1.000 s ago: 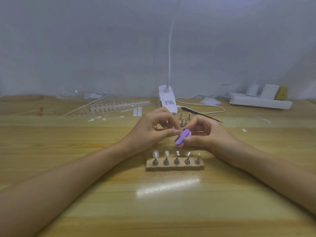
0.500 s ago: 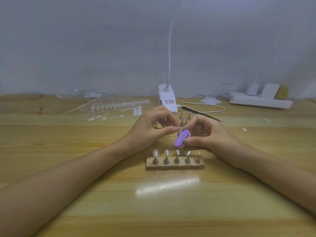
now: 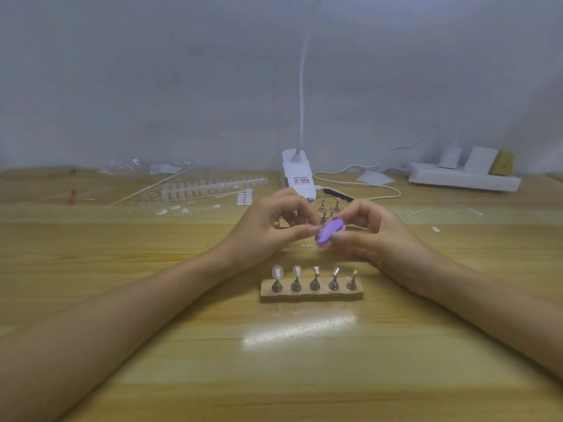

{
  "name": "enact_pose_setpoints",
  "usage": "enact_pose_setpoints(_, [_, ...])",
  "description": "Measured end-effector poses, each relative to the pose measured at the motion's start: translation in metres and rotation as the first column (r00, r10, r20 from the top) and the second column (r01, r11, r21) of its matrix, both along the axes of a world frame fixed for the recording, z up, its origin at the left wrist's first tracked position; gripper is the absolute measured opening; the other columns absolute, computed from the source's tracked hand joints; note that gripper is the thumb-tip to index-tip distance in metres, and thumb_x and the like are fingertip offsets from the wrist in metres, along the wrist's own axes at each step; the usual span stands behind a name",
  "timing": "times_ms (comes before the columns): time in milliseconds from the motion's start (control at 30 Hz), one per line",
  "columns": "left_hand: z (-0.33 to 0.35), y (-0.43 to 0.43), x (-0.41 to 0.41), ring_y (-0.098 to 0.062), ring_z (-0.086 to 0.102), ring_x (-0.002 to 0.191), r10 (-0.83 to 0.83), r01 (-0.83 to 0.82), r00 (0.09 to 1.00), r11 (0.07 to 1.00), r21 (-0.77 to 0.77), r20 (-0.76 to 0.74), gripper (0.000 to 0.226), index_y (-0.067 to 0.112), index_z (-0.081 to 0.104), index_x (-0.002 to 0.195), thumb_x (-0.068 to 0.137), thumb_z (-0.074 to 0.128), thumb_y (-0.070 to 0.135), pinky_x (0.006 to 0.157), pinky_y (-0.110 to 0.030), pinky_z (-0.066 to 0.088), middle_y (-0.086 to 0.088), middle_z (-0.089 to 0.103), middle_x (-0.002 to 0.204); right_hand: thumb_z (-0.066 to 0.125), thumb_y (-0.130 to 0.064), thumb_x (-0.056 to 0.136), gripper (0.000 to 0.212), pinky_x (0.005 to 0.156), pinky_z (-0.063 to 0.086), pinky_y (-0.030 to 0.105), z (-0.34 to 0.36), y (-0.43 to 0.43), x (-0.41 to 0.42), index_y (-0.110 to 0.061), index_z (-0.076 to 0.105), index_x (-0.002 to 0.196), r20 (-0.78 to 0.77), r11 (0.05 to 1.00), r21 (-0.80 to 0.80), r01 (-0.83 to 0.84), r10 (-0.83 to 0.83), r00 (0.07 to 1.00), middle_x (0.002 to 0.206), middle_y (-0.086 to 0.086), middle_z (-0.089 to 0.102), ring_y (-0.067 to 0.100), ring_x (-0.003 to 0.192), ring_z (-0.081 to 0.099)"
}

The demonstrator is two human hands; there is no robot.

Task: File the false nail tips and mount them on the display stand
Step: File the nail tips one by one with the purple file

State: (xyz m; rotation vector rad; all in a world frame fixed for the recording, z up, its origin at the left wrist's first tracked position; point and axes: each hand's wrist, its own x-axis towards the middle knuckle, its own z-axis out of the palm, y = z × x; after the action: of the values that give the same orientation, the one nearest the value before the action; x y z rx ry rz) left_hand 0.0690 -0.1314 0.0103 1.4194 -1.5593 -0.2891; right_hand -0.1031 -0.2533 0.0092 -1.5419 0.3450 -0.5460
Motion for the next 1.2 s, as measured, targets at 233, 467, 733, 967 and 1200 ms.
enact_pose_setpoints(233, [-0.0002,-0.0010,0.0000,-0.014,0.061,0.078,-0.019,0.019,1.000,1.000,-0.014,0.000,0.003,0.009,0.071,0.086,0.085,0.073,0.011,0.074,-0.023,0.051,-0.005,0.061,0.091,0.076,-0.003,0.072,0.027,0.078,0.062,0.040,-0.0002,-0.0031,0.0008,-0.006,0.056,0.090,0.006,1.000,-0.001,-0.001,0.001,1.000,0.107,0.024,0.068,0.033,0.091,0.073])
enact_pose_setpoints(467, [-0.0010,-0.0022,0.0007,-0.016,0.061,0.079,-0.012,0.012,1.000,1.000,-0.007,-0.001,0.003,0.008,0.071,0.086,0.085,0.074,0.010,0.071,-0.019,0.049,-0.001,0.061,0.090,0.077,-0.003,0.071,0.030,0.073,0.060,0.031,-0.0018,-0.0059,0.0010,-0.004,0.056,0.092,0.020,0.999,0.044,-0.011,0.011,1.000,0.102,0.021,0.070,0.029,0.089,0.074])
enact_pose_setpoints(733, [-0.0006,-0.0013,0.0001,-0.017,0.060,0.081,-0.008,0.008,1.000,1.000,-0.008,0.003,0.003,0.009,0.071,0.085,0.084,0.074,0.011,0.071,-0.013,0.045,0.002,0.059,0.089,0.078,-0.004,0.072,0.029,0.072,0.060,0.030,-0.0011,-0.0078,0.0010,-0.004,0.057,0.092,0.004,0.999,0.027,-0.043,0.043,0.999,0.101,0.016,0.073,0.031,0.090,0.075])
enact_pose_setpoints(967, [-0.0021,-0.0026,0.0021,-0.018,0.061,0.081,-0.001,0.001,1.000,1.000,-0.016,0.015,0.004,0.009,0.072,0.086,0.084,0.074,0.012,0.077,-0.023,0.051,0.000,0.061,0.090,0.079,-0.007,0.070,0.031,0.071,0.060,0.029,-0.0017,-0.0070,0.0014,-0.006,0.057,0.091,0.014,0.999,0.024,-0.039,0.038,0.999,0.101,0.017,0.072,0.029,0.088,0.075])
enact_pose_setpoints(1200, [-0.0004,-0.0006,-0.0002,-0.009,0.059,0.078,-0.021,0.021,1.000,1.000,0.008,-0.016,0.006,0.016,0.071,0.083,0.083,0.075,0.012,0.069,-0.012,0.045,0.003,0.059,0.089,0.077,-0.008,0.069,0.030,0.071,0.059,0.026,0.0001,-0.0073,0.0014,-0.007,0.056,0.091,-0.004,0.998,0.056,-0.018,0.018,1.000,0.097,0.012,0.072,0.024,0.087,0.073])
